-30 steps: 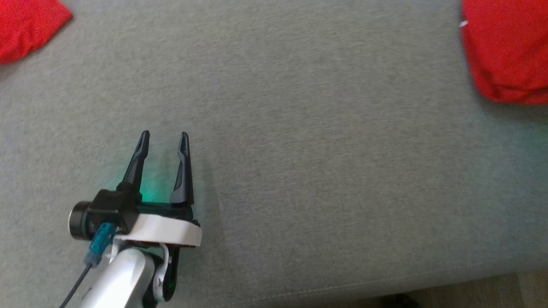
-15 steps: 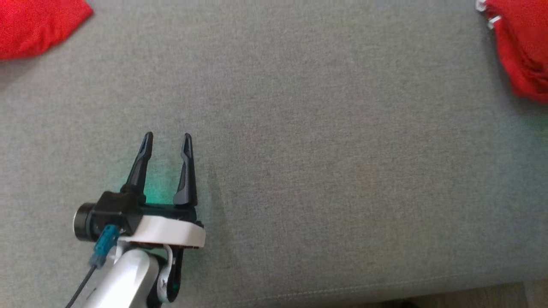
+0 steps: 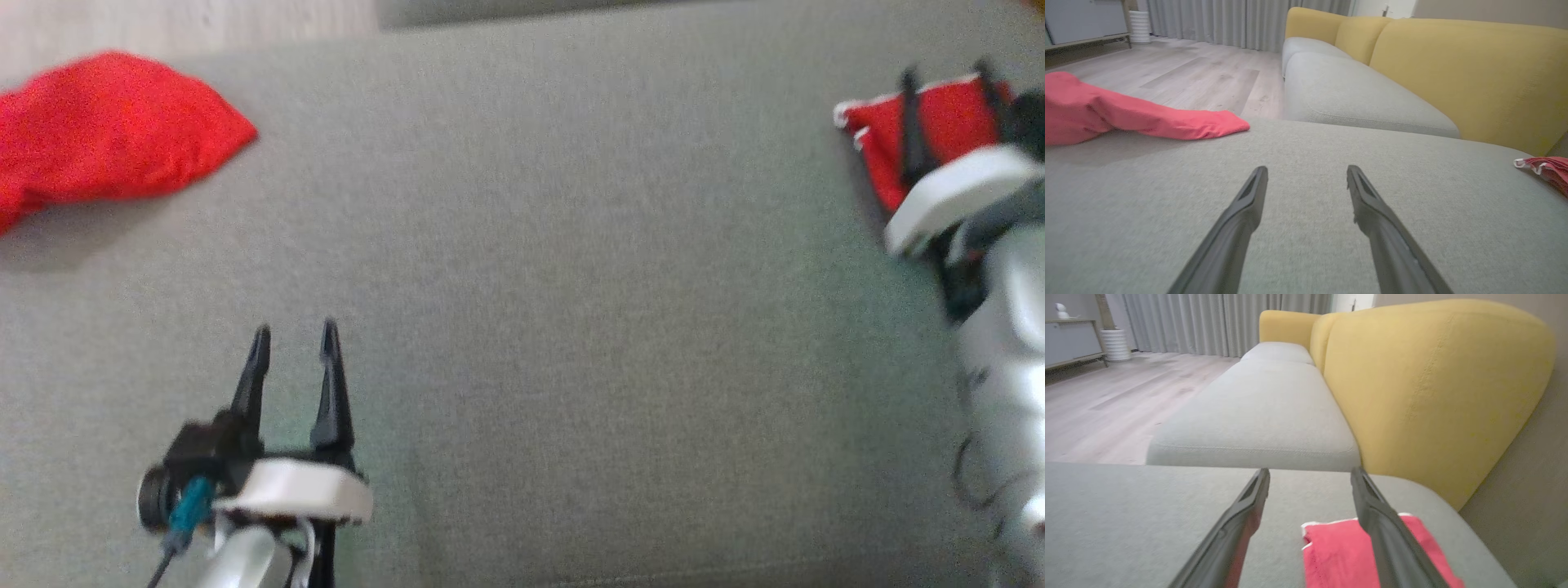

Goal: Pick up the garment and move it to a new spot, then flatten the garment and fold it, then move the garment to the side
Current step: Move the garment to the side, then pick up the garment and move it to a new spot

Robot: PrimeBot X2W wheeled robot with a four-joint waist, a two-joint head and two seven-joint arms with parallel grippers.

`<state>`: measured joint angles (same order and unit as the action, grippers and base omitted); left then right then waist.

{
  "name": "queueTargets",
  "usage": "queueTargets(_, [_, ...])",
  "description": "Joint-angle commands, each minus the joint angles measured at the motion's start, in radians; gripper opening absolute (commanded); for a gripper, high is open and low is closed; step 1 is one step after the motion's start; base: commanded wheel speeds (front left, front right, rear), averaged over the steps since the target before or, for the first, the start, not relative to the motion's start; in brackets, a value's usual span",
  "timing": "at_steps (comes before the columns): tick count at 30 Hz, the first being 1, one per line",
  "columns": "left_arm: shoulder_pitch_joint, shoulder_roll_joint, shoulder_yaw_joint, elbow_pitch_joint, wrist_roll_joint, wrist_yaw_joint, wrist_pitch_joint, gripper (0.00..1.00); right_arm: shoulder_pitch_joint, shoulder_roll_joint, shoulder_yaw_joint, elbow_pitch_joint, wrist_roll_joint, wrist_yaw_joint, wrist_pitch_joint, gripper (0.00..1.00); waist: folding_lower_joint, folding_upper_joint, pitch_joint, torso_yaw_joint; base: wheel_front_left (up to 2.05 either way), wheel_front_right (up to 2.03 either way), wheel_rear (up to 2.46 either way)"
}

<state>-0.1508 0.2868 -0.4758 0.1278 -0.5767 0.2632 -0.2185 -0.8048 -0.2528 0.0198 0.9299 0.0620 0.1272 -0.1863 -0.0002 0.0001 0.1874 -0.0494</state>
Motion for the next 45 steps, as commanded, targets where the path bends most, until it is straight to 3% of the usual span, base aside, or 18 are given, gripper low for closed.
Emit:
queueTargets(1, [-0.002,0.009,0.047,-0.019,-0.005,-0.003,-0.011,1.0,0.017,0.008,0.019,-0.039,0.008,0.003,-0.013,1.0,0.0002,-0.0001,-0.088,0.02,0.0,0.0,0.0])
queueTargets(7, [0.095,0.015,0.072,0.025,-0.032,0.002,-0.025,1.0,0.237,0.096,0.068,-0.147,0.053,0.003,-0.027,1.0,0.0002,-0.0001,-0.193,0.033,0.0,0.0,0.0])
queueTargets(15, [0.19,0.009,0.083,0.05,-0.055,0.0,-0.034,1.0,0.521,0.183,0.013,-0.343,0.019,0.003,-0.037,1.0,0.0002,-0.0001,-0.248,0.045,0.0,0.0,0.0])
queueTargets(19, [0.22,-0.001,0.084,0.06,-0.06,-0.004,-0.037,1.0,0.649,0.201,0.006,-0.449,0.01,0.003,-0.04,1.0,0.0002,-0.0001,-0.264,0.047,0.0,0.0,0.0])
queueTargets(23, [0.231,-0.004,0.078,0.07,-0.058,-0.011,-0.038,1.0,0.746,0.202,0.038,-0.539,0.081,0.003,-0.028,1.0,0.0002,-0.0001,-0.278,0.053,0.0,0.0,0.0])
queueTargets(30, [0.228,-0.005,0.078,0.078,-0.064,-0.017,-0.039,1.0,0.829,0.202,0.067,-0.635,0.113,0.003,0.008,1.0,0.0002,-0.0001,-0.295,0.063,0.0,0.0,0.0])
queueTargets(45, [0.205,-0.009,0.067,0.091,-0.064,-0.025,-0.038,1.0,0.854,0.203,0.064,-0.671,0.109,0.003,0.039,1.0,0.0002,-0.0001,-0.295,0.088,0.0,0.0,0.0])
